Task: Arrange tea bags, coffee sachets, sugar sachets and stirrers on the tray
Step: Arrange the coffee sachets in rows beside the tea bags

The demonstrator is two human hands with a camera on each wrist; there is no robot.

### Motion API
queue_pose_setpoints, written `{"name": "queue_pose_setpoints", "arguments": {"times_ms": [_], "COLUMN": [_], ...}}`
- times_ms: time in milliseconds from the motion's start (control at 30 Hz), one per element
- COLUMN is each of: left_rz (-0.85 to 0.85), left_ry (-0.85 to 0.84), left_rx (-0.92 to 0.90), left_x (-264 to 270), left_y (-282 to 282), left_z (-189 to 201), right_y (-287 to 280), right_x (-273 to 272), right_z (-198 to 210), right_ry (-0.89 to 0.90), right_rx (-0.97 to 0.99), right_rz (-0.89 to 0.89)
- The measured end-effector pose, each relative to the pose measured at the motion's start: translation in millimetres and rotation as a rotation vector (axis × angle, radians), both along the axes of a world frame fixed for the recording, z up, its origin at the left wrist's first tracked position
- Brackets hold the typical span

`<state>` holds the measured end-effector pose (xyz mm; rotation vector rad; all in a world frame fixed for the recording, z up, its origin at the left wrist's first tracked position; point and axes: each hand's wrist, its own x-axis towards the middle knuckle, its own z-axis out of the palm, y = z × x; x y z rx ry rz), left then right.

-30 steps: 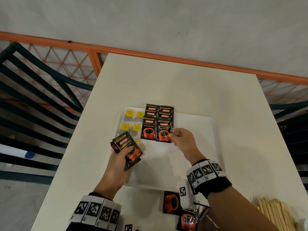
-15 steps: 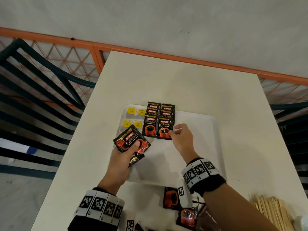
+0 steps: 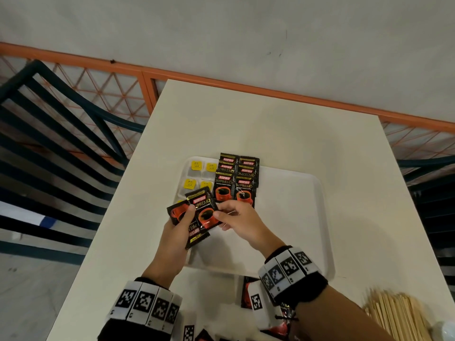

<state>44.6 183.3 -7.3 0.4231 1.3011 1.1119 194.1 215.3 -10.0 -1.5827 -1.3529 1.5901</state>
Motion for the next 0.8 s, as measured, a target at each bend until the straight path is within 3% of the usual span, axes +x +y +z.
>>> {"name": "queue_pose_setpoints", "arguments": {"times_ms": [167,300,800], "left_rz": [0.116,0.140,0.155], "left_ry": [-0.096,-0.081,-0.044], "left_rx": [-0.065,-0.085,-0.127], "left_x": [-9.9,-14.6,-9.8], "left_y": [5.2,4.5,2.8], "left_z": [-0.6,-0.1,8.1], "right_y": [0.7,8.7,21.3], "right_x": [3.3,5.3,-1.4], "right_z": [-5.6,-12.8,-24.4], "right_ry": [0.189,-0.066,-0.326], "right_rx": [-0.124,-0.066,0.142], "right_rz": [-0.253,-0.402,-0.381]}}
